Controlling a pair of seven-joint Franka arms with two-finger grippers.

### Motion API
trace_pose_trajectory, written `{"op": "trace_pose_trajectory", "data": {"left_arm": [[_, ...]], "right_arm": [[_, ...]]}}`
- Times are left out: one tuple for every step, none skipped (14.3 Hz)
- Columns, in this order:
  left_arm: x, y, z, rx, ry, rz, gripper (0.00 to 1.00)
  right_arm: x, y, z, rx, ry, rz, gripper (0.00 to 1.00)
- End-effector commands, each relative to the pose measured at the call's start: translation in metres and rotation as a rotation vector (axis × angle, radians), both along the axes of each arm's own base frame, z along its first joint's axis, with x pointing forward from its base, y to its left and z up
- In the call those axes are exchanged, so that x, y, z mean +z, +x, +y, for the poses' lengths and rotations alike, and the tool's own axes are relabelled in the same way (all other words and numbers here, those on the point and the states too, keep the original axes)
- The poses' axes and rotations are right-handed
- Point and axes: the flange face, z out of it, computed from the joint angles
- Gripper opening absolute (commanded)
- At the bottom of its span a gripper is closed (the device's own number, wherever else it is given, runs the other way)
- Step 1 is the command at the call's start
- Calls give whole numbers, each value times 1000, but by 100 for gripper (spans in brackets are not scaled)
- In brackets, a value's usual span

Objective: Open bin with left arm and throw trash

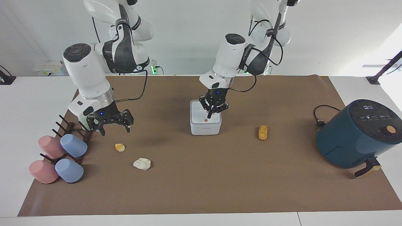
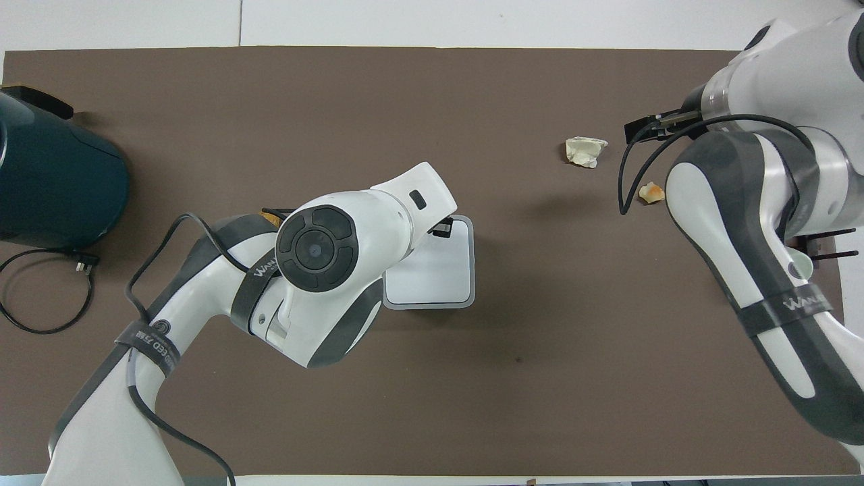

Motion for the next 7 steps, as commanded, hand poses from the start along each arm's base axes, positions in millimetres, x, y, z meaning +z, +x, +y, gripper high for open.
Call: {"op": "trace_pose_trajectory", "data": {"left_arm": [[-17, -12, -2, -11, 7, 6, 0], [-21, -16, -3, -14, 8, 9, 0], [-28, -22, -6, -24, 9, 8, 0], [-33, -25, -6, -26, 6, 6, 0], [-39, -27, -4, -26, 9, 7, 0], [-44, -29, -2, -26, 16, 17, 0], [-45, -31, -1, -24, 24, 26, 0]], "right_arm": [[-45, 7, 5, 53, 46, -45, 100], [-60, 13, 7, 88, 46, -69, 100], [-72, 18, 7, 92, 45, -80, 100], [-80, 22, 11, 97, 48, -95, 100], [-94, 27, 17, 102, 50, -121, 100], [-105, 30, 22, 109, 50, -141, 100], [-118, 32, 21, 122, 38, -139, 100]]}}
